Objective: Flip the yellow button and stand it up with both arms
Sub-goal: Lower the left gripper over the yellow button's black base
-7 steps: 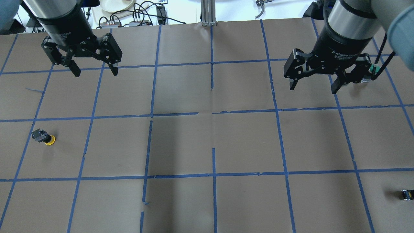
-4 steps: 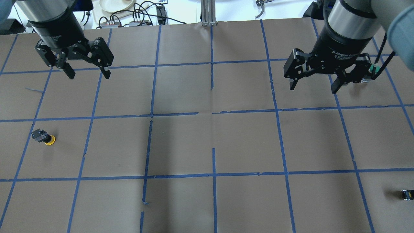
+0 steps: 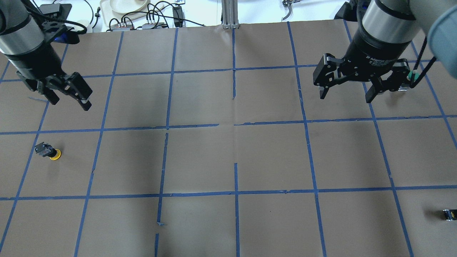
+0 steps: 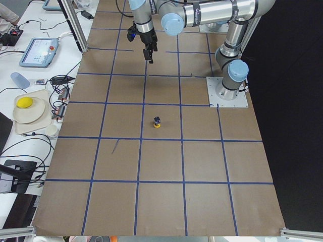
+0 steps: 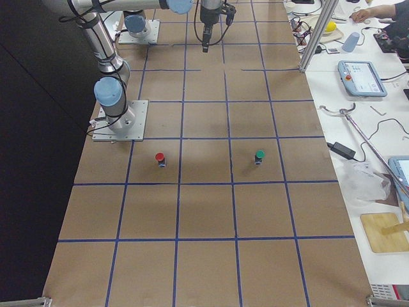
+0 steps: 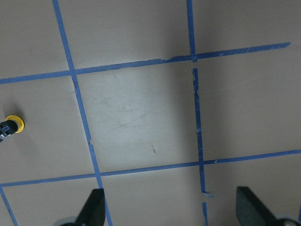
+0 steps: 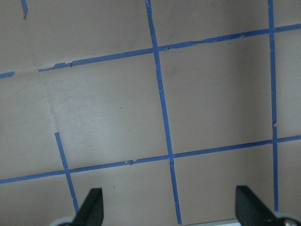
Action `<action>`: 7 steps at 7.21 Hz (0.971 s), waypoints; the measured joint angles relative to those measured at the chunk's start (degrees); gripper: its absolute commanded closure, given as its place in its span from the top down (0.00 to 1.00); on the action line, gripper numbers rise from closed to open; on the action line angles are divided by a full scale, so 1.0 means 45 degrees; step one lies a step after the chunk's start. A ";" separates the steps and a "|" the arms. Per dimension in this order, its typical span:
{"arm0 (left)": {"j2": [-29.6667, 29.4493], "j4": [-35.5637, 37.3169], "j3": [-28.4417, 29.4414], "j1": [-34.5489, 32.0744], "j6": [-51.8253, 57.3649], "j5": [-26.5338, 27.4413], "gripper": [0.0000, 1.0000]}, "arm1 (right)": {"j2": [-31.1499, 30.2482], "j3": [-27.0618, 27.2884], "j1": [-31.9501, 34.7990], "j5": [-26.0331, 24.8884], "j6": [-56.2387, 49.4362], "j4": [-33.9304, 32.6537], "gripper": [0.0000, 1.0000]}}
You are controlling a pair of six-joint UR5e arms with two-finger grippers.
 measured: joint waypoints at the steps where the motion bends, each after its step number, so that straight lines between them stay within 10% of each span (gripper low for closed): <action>1: 0.0059 0.0868 -0.0651 0.0699 0.1429 0.0051 0.99 | 0.0000 0.0000 0.0001 0.0004 0.0001 -0.0016 1.00; 7: -0.0233 0.7329 -0.4561 0.4279 0.9592 -0.0414 0.99 | 0.0000 0.0000 -0.0006 0.0007 0.0001 -0.0166 1.00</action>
